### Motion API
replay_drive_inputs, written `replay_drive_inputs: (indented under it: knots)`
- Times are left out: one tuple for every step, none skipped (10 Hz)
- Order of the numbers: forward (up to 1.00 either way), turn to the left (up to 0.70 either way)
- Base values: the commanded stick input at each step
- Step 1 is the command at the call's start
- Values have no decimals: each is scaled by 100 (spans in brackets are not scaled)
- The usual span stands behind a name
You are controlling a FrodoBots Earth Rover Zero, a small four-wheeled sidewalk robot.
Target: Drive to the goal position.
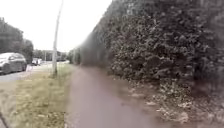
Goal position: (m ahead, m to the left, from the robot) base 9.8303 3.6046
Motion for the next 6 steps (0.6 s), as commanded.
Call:
replay_drive_inputs:
  knots:
    - [100, 40]
    - [100, 40]
    - [100, 40]
    - [100, 40]
    - [100, 40]
    - [100, 40]
